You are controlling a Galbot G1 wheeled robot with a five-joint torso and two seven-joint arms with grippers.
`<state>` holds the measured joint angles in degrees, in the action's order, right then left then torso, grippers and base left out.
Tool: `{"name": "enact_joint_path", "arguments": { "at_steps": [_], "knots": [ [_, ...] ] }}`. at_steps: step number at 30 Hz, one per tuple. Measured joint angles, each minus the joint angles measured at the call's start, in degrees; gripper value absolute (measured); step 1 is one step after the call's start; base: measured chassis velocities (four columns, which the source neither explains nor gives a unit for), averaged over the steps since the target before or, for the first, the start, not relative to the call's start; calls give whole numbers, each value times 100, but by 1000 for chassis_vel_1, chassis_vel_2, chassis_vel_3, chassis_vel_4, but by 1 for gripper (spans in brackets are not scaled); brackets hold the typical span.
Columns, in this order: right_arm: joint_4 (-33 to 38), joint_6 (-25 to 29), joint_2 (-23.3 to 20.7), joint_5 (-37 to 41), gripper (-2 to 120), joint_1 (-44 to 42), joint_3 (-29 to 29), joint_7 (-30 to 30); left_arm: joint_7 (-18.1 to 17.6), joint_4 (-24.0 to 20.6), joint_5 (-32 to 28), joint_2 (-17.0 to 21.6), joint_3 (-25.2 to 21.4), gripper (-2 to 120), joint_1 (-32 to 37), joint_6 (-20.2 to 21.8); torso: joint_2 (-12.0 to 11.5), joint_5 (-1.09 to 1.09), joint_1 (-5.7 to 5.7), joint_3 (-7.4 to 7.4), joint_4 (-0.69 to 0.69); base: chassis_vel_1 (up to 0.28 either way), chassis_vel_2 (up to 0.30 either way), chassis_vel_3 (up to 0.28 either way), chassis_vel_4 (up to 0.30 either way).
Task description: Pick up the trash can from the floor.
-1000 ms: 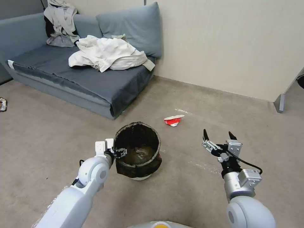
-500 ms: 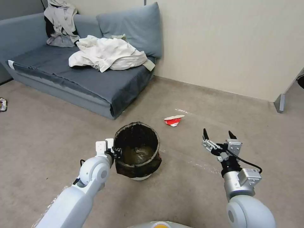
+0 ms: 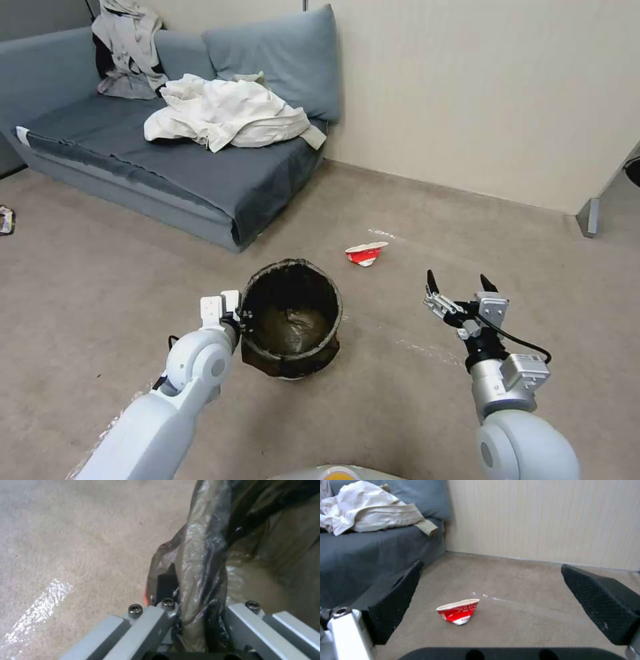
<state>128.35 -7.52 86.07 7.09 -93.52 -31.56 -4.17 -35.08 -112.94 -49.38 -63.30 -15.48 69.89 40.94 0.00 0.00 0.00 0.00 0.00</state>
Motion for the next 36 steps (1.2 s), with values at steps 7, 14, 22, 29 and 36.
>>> {"name": "enact_joint_path", "arguments": {
  "at_steps": [7, 14, 22, 29, 36],
  "knots": [
    [3, 12, -34, 18, 100, 17, -4, 3, 449, -655, 161, 177, -327, 1, 348, -499, 0, 0, 0, 0, -1, 0, 0, 0, 0],
    [2, 12, -48, 17, 100, 38, 44, 9, 549, -1385, 246, 317, -751, 1, 692, -763, 0, 1, 0, 0, 0, 0, 0, 0, 0],
    [-3, 11, -33, 0, 100, 70, 124, 12, 765, -2154, 531, 320, -1308, 1, 1388, -949, 0, 0, 0, 0, 1, 0, 0, 0, 0],
    [-3, 8, -19, -12, 100, 81, 157, 12, 1062, -2404, 1245, 141, -1429, 1, 1926, -1124, 0, 0, 0, -1, 0, 0, 0, 0, 0],
    [-5, 8, -1, -17, 100, 87, 167, 15, 1361, -2530, 1598, -28, -1465, 1, 2241, -1289, 0, 0, 0, 0, 0, 0, 0, 0, 0]
  ]
}}
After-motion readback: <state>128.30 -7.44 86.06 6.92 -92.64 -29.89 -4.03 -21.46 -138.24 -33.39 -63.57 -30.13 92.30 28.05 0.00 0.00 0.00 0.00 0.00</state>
